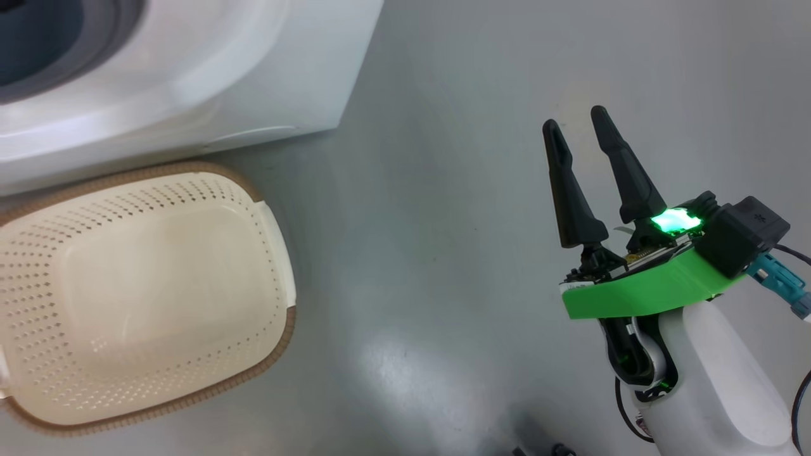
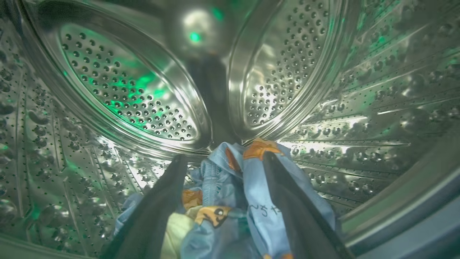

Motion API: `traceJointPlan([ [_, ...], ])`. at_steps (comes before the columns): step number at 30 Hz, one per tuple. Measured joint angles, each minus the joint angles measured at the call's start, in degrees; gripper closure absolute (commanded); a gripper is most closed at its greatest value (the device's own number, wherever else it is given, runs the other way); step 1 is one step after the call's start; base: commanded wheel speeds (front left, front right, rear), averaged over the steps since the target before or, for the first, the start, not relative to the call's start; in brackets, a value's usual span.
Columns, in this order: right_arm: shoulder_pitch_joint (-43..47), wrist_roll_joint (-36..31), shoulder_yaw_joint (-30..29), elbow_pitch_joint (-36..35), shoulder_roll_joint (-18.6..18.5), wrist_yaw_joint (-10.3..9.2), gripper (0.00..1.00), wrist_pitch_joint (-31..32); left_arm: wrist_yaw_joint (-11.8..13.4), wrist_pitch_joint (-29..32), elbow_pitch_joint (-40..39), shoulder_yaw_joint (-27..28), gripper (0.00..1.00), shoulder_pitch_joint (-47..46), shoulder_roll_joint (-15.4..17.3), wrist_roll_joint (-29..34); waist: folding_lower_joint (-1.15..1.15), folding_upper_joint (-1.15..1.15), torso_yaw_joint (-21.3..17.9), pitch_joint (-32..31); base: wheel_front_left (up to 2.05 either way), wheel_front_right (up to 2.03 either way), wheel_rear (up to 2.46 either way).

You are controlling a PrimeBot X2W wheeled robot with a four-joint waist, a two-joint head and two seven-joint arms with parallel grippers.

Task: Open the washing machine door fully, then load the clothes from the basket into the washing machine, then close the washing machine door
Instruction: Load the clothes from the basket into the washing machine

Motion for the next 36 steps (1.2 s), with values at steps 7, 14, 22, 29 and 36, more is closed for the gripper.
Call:
traceJointPlan([
  [7, 0.2, 0.0, -0.2, 0.0, -1.1, 0.0, 0.0, 0.0, 0.0, 0.0, -7.1, 4.2, 0.0, 7.2, -3.0, 0.0, 0.0, 0.0, 1.2, -2.3, 0.0, 0.0, 0.0],
  [14, 1.4, 0.0, -0.4, 0.5, -2.7, 0.0, 0.0, 0.0, 0.0, 0.0, -12.1, 6.6, 0.0, 13.5, -6.0, 1.1, 0.0, 0.0, 2.6, -4.8, 0.0, 0.0, 0.0],
  [22, 3.1, 0.0, -0.7, 1.1, -4.1, 0.0, 0.0, 0.0, 0.0, 0.0, -17.6, 8.1, 0.0, 21.6, -9.1, 1.4, -0.01, 0.0, 3.9, -8.7, 0.0, 0.0, 0.0],
  [29, 4.8, 0.0, -0.7, 1.6, -5.2, 0.0, 0.0, 0.0, 0.0, 0.0, -21.4, 8.5, 0.0, 28.9, -11.4, 1.8, -0.01, 0.0, 5.1, -12.5, 0.0, 0.0, 0.0],
  [36, 7.5, 0.1, -1.2, 2.4, -6.2, 0.0, 0.0, 0.0, 0.0, 0.0, -25.0, 9.2, 0.0, 36.2, -13.1, 2.8, -0.01, 0.0, 6.2, -16.4, 0.0, 0.0, 0.0],
])
